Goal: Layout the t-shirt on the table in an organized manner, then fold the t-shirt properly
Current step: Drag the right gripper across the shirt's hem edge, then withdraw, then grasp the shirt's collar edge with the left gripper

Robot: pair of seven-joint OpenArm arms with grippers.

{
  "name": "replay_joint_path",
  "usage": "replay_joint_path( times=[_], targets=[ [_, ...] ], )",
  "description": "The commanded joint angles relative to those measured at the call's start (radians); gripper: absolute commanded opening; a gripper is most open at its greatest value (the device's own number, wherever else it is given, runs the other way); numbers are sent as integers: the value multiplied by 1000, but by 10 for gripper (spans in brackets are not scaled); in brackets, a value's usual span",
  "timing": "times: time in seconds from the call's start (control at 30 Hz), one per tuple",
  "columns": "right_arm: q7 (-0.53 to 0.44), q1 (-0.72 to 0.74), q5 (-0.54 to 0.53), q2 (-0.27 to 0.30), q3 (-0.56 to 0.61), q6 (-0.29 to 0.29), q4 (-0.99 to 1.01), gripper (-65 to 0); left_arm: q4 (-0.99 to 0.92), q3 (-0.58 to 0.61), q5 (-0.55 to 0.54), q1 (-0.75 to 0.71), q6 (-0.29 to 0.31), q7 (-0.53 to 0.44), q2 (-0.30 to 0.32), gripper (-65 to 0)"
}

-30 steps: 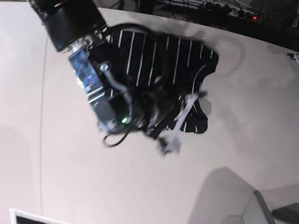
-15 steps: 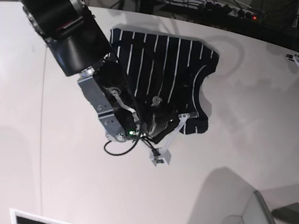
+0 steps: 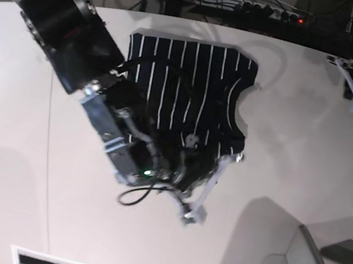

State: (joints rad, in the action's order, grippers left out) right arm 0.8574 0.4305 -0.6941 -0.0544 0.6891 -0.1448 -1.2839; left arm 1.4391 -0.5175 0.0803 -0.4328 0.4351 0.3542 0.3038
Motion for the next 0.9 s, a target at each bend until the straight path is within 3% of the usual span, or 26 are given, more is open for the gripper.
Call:
replay_joint_path(
  times=[0.0,0.1,0.17,0.27,0.33,0.4,0.5,0.6,0.7,0.77,0.87],
  targets=[
    [35,-22,14,31,-44,-36,-86,-648,18,-11,2,-1,-8,-10,8,-650],
    [76,-150,15,109,-171,-114,-322,-648,56,-2,2,18,8,-5,-18,-650],
    [62,-261,18,161,-273,-140,-452,-648,94,30,2,25,86,-2,-35,-650],
    [20,-419,17,207,-426,-135,-538,-648,148,47,-47,30,179,-1,-68,-650],
    [-13,-497,17,232,-497,-134,-540,-648,176,53,-142,56,219,42,-73,-650],
    [-43,-556,17,270,-526,-101,-509,-648,183,52,-285,88,263,159,-67,-650],
    [-100,-620,17,304,-533,-34,-457,-648,179,50,-494,133,263,300,-36,-650],
    [-148,-672,18,313,-533,-32,-414,-648,179,55,-663,144,263,331,-15,-336],
    [-171,-698,18,313,-526,-31,-385,-648,179,81,-733,147,263,331,-16,-86],
    [-172,-707,18,310,-526,-31,-374,-648,176,165,-735,160,263,331,-13,-10],
    [-172,-720,18,311,-526,-31,-369,-648,87,271,-739,191,263,329,-19,-21]
  ],
)
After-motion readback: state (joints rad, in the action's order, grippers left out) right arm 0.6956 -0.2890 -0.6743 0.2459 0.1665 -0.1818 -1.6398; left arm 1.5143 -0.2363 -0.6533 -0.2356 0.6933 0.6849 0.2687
